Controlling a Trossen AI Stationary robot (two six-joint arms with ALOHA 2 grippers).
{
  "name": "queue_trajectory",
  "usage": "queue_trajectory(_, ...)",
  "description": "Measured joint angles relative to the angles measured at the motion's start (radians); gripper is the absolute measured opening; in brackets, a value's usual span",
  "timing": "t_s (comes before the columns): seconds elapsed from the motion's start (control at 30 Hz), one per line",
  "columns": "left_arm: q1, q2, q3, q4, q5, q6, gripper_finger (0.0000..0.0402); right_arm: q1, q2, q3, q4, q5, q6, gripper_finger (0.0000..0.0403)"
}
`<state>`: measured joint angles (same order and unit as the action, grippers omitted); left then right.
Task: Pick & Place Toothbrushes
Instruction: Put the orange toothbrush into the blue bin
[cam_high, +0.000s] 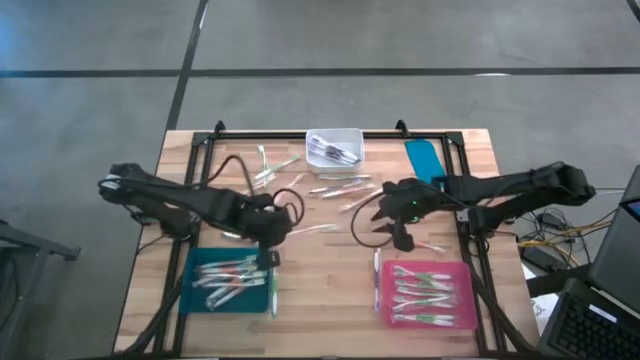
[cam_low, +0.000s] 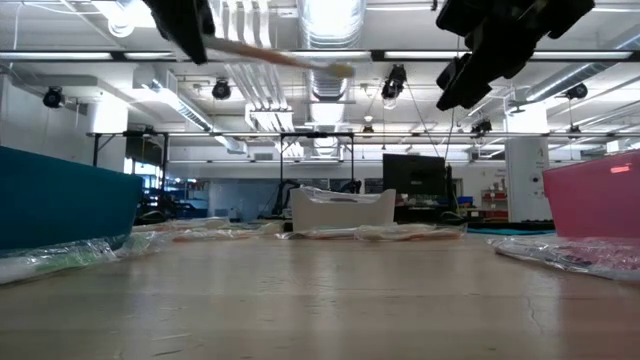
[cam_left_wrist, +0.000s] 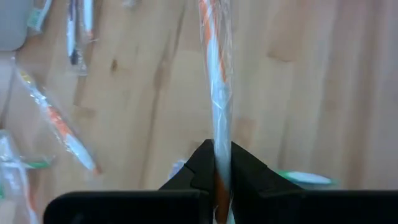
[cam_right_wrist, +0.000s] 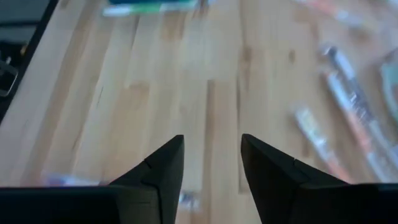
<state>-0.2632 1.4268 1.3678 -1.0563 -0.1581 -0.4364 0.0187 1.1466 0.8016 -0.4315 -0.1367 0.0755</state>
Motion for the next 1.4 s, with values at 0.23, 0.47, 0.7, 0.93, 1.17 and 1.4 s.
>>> queue_trajectory(0.23, -0.135, -0.078, 0.0, -0.013, 0.002, -0.104, 0.0025, -0.027, -0.026, -0.104, 0.242, 0.035, -0.015, 0.0131)
queue_trajectory(0.47, -0.318, -0.092, 0.0, -0.116, 0.005, -0.193, 0.0025, -0.091, -0.007, -0.148, 0.361, 0.035, -0.015, 0.0123)
queue_trajectory(0.7, -0.496, -0.083, -0.001, -0.219, -0.041, -0.371, 0.0025, -0.131, -0.006, -0.157, 0.443, 0.035, -0.016, 0.0136)
queue_trajectory(0.93, -0.634, -0.085, -0.061, -0.221, -0.135, -0.402, 0.0025, -0.134, -0.006, -0.157, 0.468, 0.035, -0.026, 0.0156)
queue_trajectory(1.17, -0.695, -0.101, -0.153, -0.222, -0.136, -0.412, 0.0025, -0.134, -0.003, -0.157, 0.469, 0.035, -0.023, 0.0168)
queue_trajectory(1.4, -0.74, -0.195, -0.252, -0.188, -0.147, -0.507, 0.0025, -0.133, -0.003, -0.157, 0.469, 0.035, -0.023, 0.0161)
